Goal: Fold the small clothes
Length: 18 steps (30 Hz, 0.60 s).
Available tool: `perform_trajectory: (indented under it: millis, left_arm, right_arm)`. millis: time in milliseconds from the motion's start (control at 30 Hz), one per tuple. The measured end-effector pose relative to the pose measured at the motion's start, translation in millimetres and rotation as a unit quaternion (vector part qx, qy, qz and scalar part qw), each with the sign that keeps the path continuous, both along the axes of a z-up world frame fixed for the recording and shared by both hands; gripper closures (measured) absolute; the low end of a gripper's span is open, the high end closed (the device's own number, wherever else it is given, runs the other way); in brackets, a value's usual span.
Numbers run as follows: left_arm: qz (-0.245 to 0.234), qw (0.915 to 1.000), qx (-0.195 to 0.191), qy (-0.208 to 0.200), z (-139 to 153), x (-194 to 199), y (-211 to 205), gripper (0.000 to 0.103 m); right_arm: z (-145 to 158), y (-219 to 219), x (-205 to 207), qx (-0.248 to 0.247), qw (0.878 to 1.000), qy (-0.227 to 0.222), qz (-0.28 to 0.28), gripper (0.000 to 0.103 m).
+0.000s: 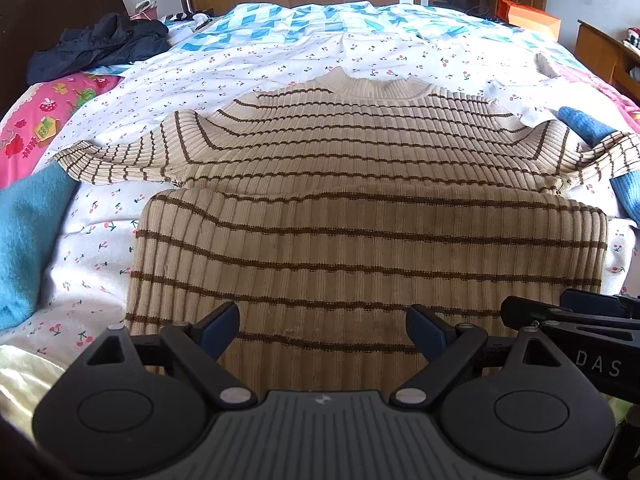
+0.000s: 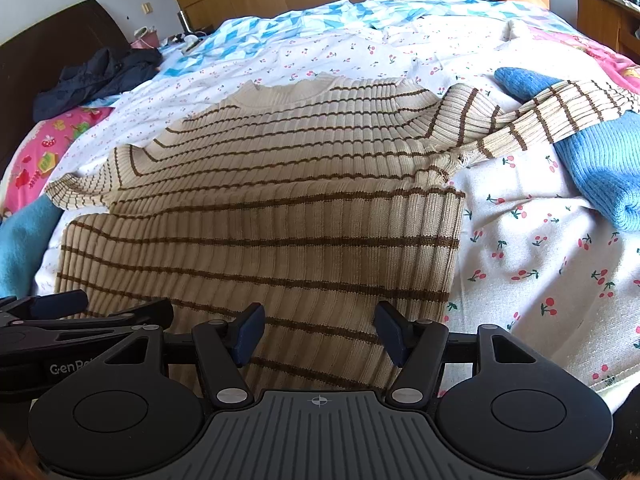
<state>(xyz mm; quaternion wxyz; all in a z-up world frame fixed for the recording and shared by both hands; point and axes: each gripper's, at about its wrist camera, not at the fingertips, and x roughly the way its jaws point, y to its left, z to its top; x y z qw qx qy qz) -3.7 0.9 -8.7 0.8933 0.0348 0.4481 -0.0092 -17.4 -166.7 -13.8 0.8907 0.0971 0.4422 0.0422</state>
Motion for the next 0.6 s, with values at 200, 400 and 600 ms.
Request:
perform_trajectory:
  millis: [200,400,600]
  left_arm:
    - [0.005,0.9999,-0.004,0.011,-3.6,0.2,0.4,0.008]
    - [0.007,0.9998,-0.003,0.02,-9.3,0.1,0.7,0.009]
    - [0.005,0.9998,0.007,0.015,-9.0,-0.8,-1.9,0.009]
  right_arm:
    - [-1.2,0.8,-0.7,-0.006,1.0,0.003,0.002,0.041]
    - [-4.8,1.7,0.4,-0.01,1.0,0.01,0.006,0.041]
    - [-5.4,2.4,0.1,-0.012,1.0,0.01,0.006,0.041]
